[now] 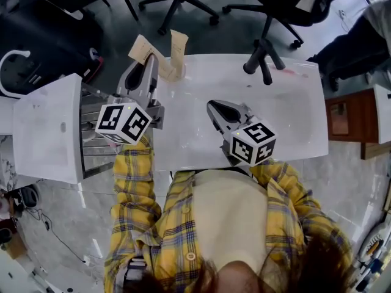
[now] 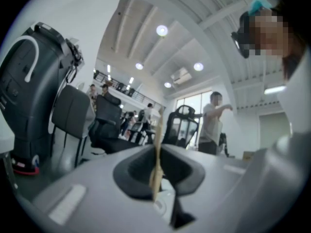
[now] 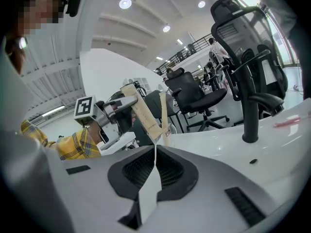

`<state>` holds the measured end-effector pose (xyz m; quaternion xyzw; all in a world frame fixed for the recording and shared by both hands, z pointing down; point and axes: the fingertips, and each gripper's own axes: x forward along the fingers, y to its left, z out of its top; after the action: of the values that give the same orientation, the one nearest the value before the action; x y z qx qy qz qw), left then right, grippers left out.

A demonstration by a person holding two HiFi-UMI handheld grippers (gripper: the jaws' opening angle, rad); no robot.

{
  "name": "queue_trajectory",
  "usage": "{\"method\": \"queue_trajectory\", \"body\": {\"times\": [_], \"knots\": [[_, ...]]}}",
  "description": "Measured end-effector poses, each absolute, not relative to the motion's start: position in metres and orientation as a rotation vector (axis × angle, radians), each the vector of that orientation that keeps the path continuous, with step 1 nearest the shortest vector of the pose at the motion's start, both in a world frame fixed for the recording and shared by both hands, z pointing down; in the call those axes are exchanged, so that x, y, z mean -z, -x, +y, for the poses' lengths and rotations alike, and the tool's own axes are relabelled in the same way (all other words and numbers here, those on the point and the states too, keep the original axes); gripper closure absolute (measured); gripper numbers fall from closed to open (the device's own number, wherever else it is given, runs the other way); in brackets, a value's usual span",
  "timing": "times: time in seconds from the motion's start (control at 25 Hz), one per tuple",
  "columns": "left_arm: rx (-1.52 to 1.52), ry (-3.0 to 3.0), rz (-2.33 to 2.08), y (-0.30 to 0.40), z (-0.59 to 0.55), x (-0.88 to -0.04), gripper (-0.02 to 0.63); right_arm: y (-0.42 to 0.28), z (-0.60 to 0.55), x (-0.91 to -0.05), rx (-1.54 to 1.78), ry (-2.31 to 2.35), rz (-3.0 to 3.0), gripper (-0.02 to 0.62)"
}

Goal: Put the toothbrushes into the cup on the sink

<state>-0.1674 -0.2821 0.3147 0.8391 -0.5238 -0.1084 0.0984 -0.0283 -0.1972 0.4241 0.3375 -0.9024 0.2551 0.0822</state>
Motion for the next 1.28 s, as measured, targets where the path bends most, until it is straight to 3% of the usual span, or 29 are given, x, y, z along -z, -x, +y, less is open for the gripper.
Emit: {"method": "queue_trajectory", "body": {"times": [0.6,0.8,1.28], "knots": [[0.089,-2.445,-1.59,0.165,-0.294,-0.352,0.557,0.031,-0.191,-0.433,-0.771,-0.992,-2.668,0.574],[0.063,-2.415,-1.601,0.165,-0.293,-0.361,0.492,0.032,-0.189,-0.434,-0.772,-0.984,-2.668,0.574],[-0.003,-2.374,-1.591,0.164,-0.285,-0.382,0.405,0.033,-0.188,-0.433,-0.769,-0.974,-2.67,0.574]]}}
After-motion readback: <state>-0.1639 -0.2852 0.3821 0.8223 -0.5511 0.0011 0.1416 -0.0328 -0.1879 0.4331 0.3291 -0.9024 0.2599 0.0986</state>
